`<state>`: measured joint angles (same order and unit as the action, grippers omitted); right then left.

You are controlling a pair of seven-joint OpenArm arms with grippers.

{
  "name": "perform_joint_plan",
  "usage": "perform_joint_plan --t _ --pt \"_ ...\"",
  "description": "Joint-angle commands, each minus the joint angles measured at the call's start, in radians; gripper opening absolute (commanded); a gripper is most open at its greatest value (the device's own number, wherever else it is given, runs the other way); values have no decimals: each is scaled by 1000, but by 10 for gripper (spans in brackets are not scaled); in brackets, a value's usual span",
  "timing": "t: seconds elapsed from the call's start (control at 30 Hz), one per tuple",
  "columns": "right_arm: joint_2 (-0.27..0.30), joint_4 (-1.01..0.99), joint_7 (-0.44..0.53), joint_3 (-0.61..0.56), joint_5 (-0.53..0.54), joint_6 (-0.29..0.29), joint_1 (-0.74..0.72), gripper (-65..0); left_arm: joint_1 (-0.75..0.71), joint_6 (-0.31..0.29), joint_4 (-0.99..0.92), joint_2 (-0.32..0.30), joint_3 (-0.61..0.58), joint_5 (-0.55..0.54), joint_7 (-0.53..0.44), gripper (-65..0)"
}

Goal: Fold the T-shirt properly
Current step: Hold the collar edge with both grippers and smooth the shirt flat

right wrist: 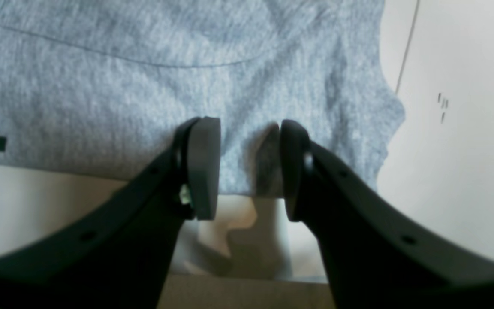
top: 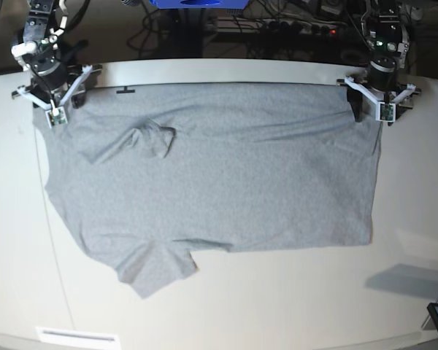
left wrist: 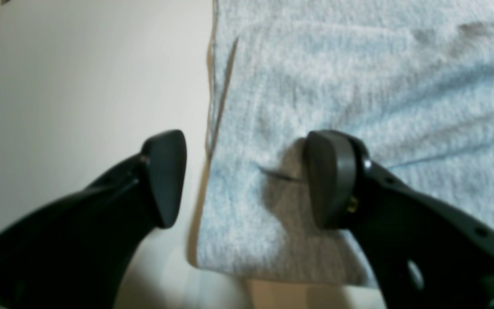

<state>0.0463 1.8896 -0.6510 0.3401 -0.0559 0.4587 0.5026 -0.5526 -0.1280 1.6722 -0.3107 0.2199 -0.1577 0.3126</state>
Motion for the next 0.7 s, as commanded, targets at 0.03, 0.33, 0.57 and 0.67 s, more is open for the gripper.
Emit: perform_joint_plan --t 0.03,0.33,0.57,0.67 --pt "5 12 -29 4 -14 2 21 -432 -36 8 12 -17 37 13 27 -240" --pt "5 49 -31 4 -14 2 52 -432 -63 8 12 -25 86 13 27 -240" --pt "4 49 -31 4 -14 1 52 -432 -53 8 32 -23 86 13 27 -240" --pt "5 77 -31 4 -14 1 51 -432 -53 8 70 -23 86 13 27 -240"
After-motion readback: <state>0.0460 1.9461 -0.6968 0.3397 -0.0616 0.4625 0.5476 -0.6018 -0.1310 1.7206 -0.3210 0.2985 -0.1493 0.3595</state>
